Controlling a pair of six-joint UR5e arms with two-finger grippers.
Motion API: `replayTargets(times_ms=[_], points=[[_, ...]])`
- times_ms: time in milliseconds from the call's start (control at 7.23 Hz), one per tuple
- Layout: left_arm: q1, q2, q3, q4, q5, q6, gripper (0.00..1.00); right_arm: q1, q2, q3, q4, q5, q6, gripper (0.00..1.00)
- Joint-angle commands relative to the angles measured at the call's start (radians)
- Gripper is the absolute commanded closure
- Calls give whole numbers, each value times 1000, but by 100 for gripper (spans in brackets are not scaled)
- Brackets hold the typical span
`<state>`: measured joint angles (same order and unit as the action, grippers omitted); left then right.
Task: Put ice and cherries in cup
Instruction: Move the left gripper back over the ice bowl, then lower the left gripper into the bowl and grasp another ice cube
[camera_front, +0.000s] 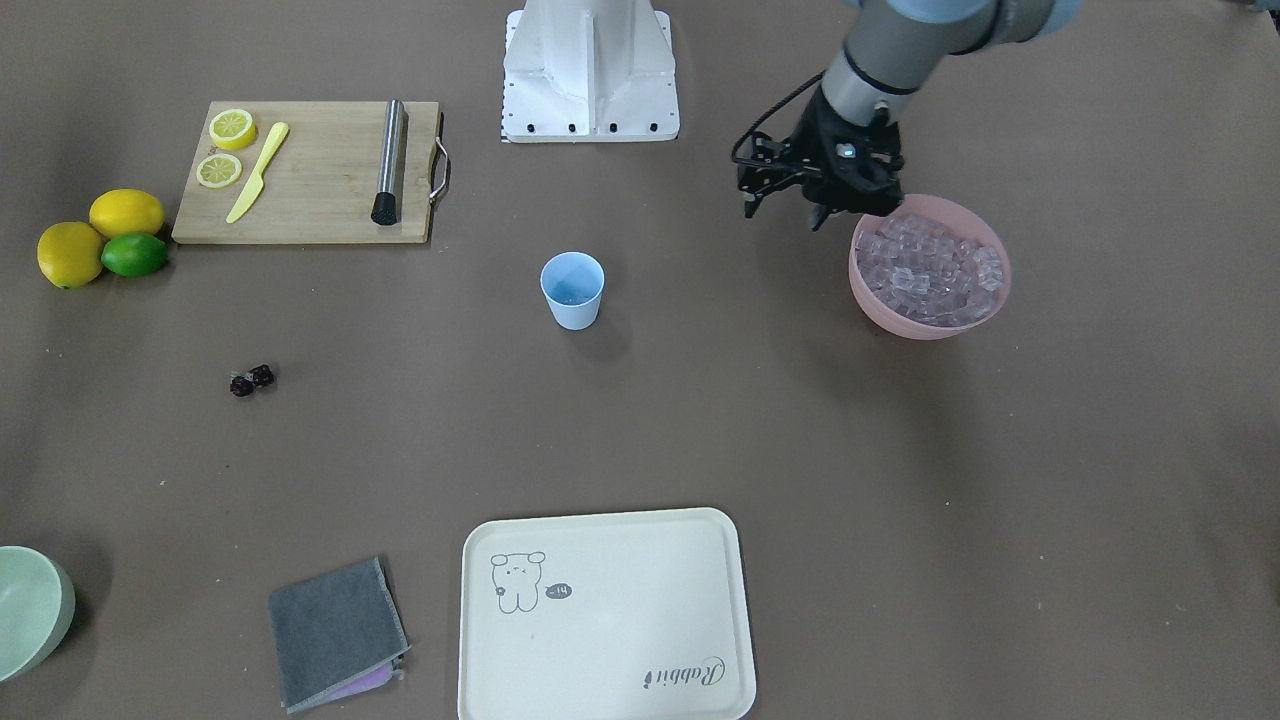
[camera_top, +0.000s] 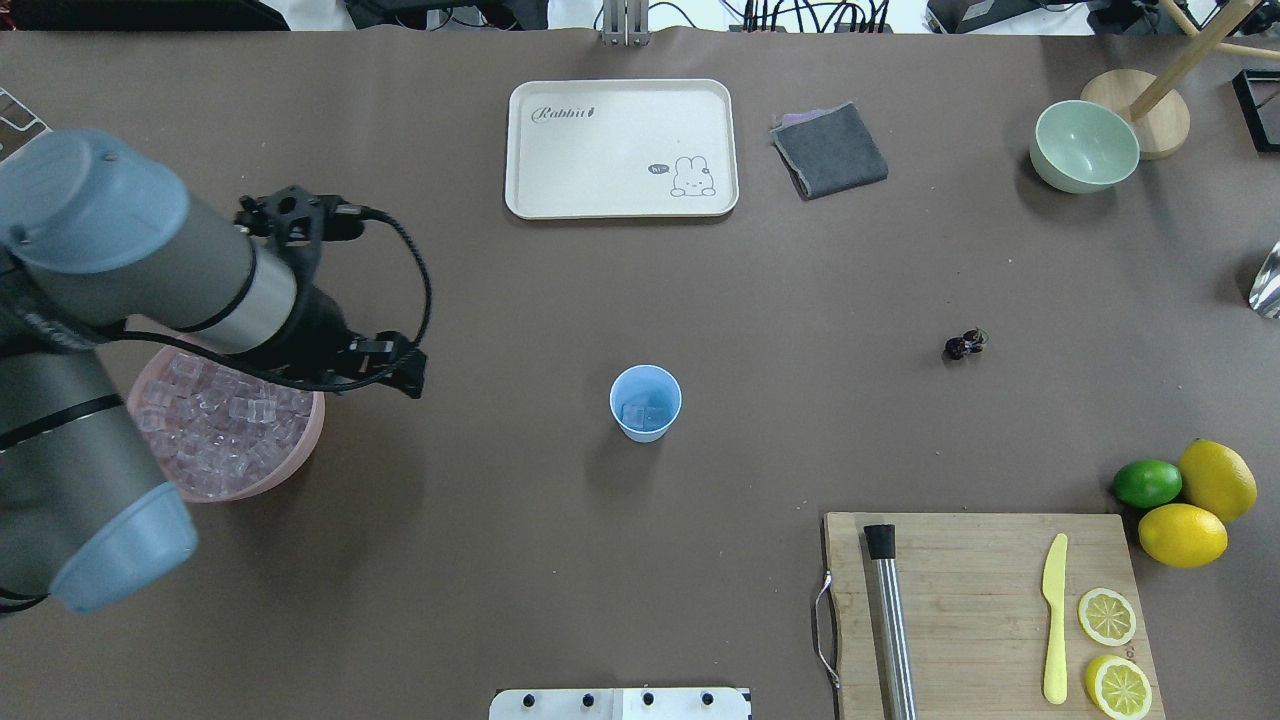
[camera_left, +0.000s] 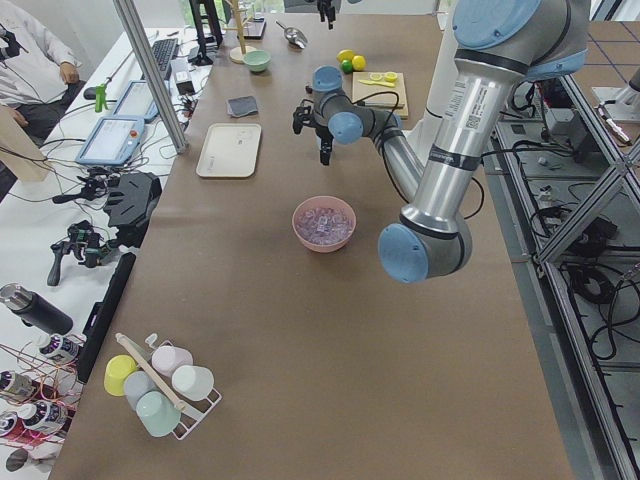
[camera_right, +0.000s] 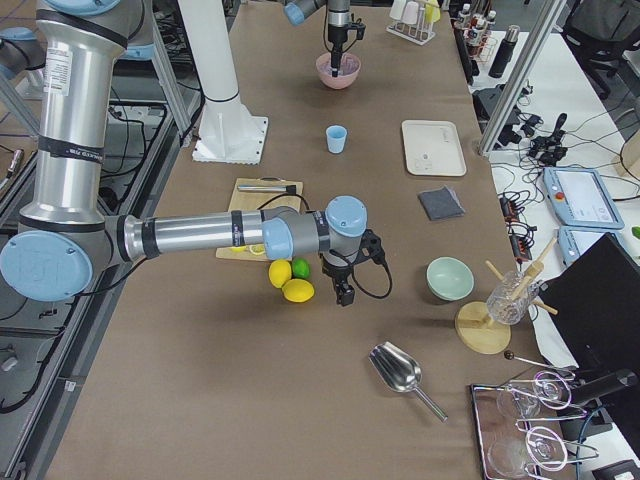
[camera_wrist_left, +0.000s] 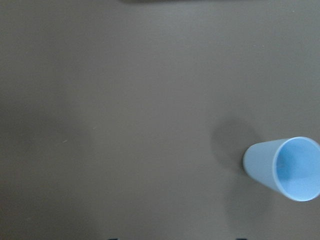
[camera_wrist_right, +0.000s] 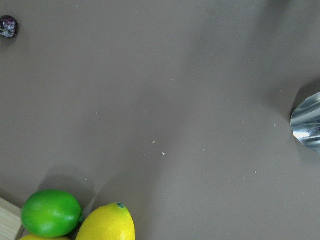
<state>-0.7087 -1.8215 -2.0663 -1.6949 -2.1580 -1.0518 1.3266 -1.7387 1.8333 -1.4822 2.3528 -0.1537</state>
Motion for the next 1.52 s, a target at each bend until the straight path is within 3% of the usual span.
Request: replayTargets(times_ms=[0, 415, 1384], points=[[-49, 297, 11, -309, -59, -40, 19, -7, -1, 0, 0, 3, -1, 0], [-41, 255, 132, -425, -57, -340, 29, -7, -2, 0, 31, 17, 0, 0], [-35, 232, 204, -451, -54, -361, 33, -7, -9, 7, 36, 29, 2, 0]])
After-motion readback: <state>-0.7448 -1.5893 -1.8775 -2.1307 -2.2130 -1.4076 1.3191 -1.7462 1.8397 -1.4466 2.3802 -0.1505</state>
